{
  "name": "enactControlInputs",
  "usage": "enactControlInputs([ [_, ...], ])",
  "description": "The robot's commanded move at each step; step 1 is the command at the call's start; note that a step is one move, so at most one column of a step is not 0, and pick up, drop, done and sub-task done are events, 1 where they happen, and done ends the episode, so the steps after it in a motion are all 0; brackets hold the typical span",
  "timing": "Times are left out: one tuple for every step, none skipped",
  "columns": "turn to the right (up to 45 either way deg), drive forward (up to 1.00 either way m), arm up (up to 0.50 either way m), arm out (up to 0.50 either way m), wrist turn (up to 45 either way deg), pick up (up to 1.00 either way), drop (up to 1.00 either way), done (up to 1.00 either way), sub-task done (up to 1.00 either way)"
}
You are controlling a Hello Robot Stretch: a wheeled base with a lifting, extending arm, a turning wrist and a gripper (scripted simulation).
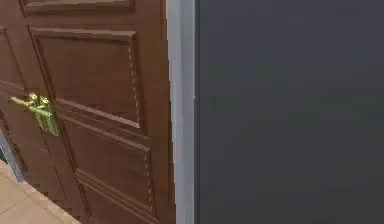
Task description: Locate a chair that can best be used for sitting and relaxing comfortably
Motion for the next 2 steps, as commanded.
enactControlInputs([
  [-45.0,0.00,0.00,0.00,0.0,0.00,0.00,0.00,0.00],
  [-45.0,0.00,0.00,0.00,0.0,0.00,0.00,0.00,0.00],
])
